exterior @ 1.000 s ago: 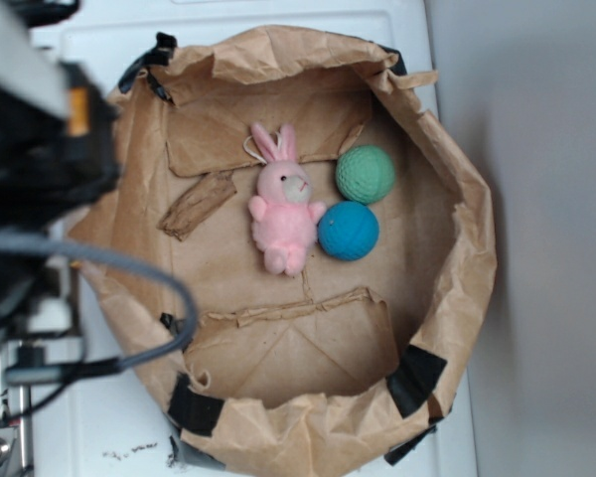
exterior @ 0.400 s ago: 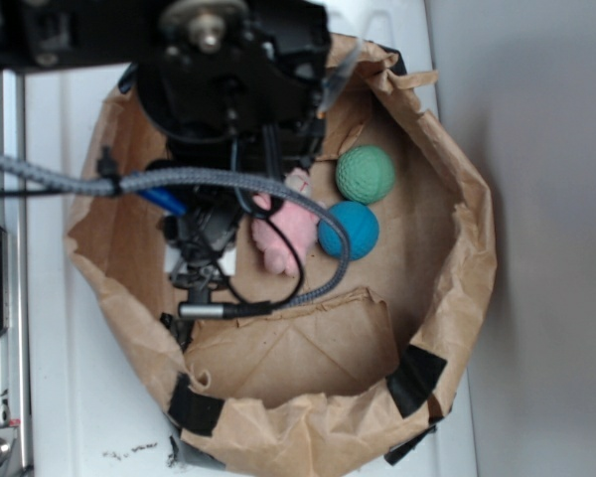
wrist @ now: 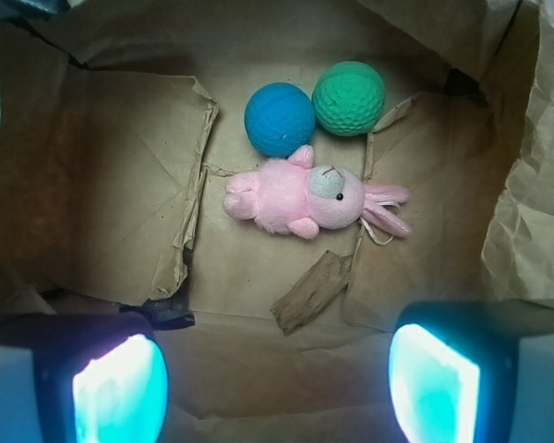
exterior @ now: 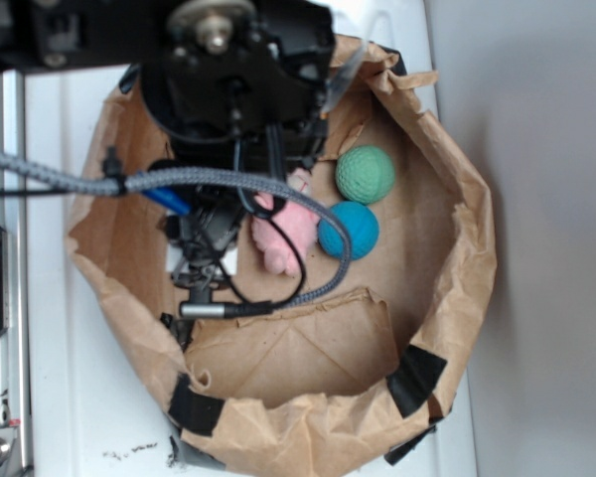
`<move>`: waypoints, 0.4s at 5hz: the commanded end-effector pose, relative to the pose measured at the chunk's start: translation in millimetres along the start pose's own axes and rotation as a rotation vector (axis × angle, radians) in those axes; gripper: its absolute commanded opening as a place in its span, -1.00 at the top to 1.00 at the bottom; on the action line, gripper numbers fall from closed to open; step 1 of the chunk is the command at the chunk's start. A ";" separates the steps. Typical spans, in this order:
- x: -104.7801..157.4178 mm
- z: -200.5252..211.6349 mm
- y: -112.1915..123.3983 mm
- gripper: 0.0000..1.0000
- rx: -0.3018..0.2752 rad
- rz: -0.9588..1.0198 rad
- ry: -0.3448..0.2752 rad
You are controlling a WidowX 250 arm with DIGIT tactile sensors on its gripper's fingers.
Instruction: Grab the wood chip.
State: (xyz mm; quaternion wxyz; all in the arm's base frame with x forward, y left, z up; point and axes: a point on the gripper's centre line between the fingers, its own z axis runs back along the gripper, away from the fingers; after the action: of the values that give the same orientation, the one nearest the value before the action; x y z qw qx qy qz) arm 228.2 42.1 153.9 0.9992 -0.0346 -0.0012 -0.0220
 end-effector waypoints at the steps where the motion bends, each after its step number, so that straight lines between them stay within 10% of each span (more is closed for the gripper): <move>1: 1.3 -21.7 9.3 -1.00 0.048 0.027 -0.096; 2: 5.8 -50.8 16.8 -1.00 0.024 0.066 -0.122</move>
State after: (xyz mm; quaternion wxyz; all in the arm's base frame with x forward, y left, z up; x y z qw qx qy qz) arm 231.1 51.0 93.3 0.9987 -0.0295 -0.0422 0.0055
